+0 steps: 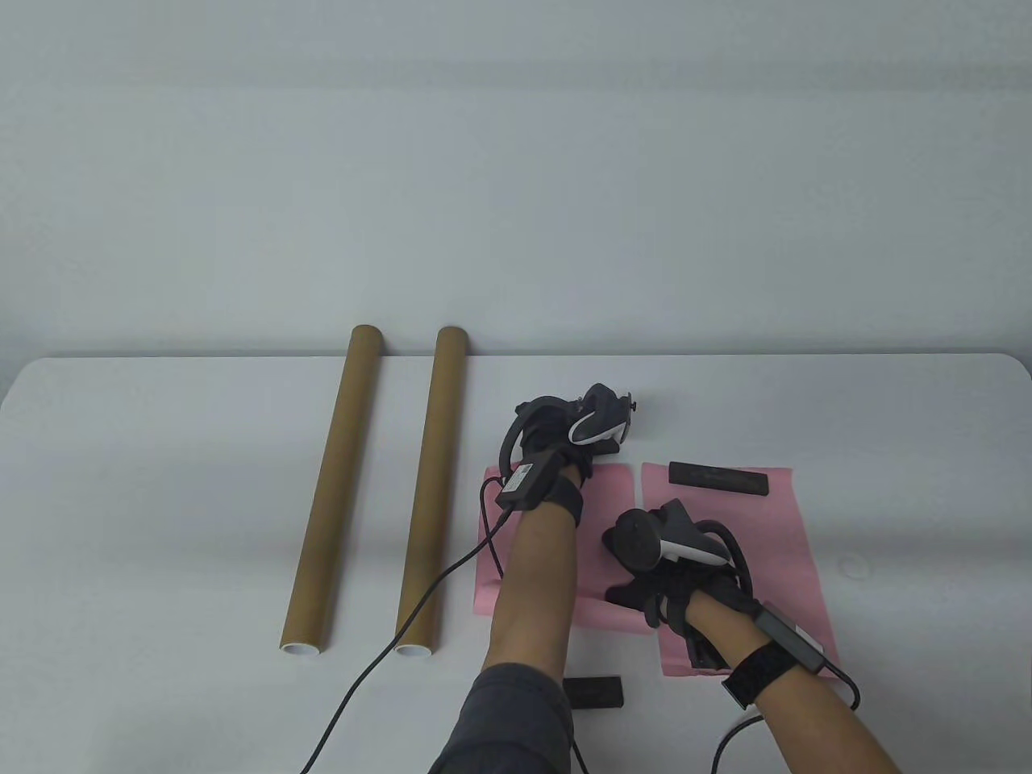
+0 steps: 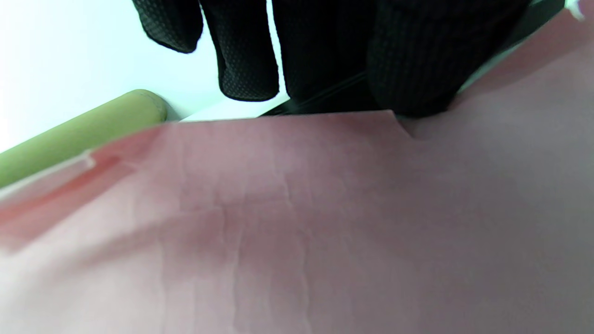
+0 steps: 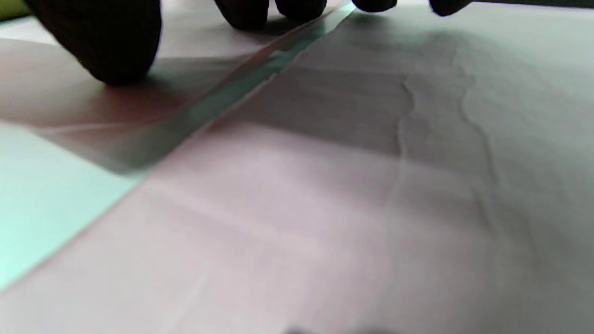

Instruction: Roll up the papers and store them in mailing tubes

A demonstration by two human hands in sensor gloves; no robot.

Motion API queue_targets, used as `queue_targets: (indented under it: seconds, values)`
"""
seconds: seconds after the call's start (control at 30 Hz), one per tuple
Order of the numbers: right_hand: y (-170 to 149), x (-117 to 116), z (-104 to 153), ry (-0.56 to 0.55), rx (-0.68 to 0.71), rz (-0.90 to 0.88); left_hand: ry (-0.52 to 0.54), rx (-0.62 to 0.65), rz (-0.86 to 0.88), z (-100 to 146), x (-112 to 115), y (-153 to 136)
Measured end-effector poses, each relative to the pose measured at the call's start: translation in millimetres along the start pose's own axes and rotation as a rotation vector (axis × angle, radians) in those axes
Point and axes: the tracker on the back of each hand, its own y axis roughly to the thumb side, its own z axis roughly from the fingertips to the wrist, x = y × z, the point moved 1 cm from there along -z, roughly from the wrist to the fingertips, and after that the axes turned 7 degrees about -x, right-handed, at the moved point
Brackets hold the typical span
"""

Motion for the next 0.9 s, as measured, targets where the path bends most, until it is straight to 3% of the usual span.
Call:
queue_targets:
  seconds: [0.17,0.3,0.57,0.8,0.9]
  values:
    - [0,0,0,0.0,-0.002,-0.001,0.016,0.014,0.009,9,-8,-5]
    - [0,0,0,0.001,-0.004,-0.004,0.071,0.047,0.024,28,-29,-15]
    - [0,0,0,0.003,-0.007,-0.004,0.209,0.225,-0.029,92,-62,-32]
    - [0,1,0,0.0,-0.009,0.011,0.289,0.378,-0.117,156,-46,-39]
    - [0,1,-1,-0.001,-0.009,0.007,0.255,0.457,-0.1,180,-29,-40]
